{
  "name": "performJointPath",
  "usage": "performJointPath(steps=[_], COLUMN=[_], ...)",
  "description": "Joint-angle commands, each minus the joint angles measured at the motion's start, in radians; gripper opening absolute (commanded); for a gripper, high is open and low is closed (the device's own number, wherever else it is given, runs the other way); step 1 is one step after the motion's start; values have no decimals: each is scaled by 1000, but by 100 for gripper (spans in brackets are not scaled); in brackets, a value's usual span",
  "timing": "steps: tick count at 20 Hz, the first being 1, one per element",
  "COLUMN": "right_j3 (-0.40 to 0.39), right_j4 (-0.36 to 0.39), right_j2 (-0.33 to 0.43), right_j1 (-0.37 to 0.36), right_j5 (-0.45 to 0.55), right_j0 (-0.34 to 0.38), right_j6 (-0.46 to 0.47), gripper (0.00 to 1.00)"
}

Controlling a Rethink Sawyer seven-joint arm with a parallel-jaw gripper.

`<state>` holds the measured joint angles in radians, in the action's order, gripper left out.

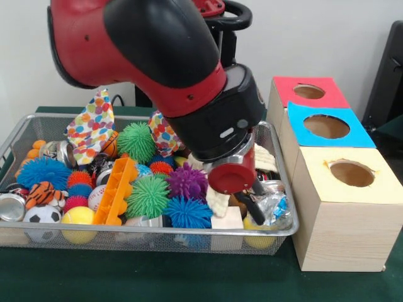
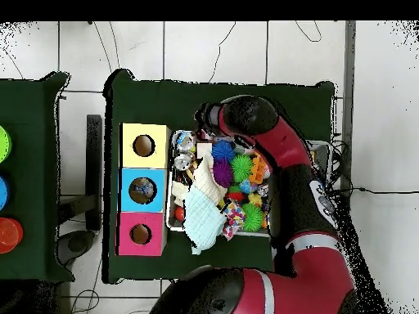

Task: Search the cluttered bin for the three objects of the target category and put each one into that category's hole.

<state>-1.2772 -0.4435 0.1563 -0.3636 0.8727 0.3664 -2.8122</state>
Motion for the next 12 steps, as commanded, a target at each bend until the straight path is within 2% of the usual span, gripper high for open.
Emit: performJointPath(steps=[1,2,4,6,12], right_j3=[-64,-36,-17,-24,-78], right_j4=[222,253,285,290,259], right_j2=[32,-14,-45,-34,54], right_j1=[79,86,94,87,65], right_j5=[-224,-223,-204,-190,-122], right_j0=[-46,-81,-113,-120,-85], right_j6=[231,176,112,83,81], gripper=[100,100,100,100,100])
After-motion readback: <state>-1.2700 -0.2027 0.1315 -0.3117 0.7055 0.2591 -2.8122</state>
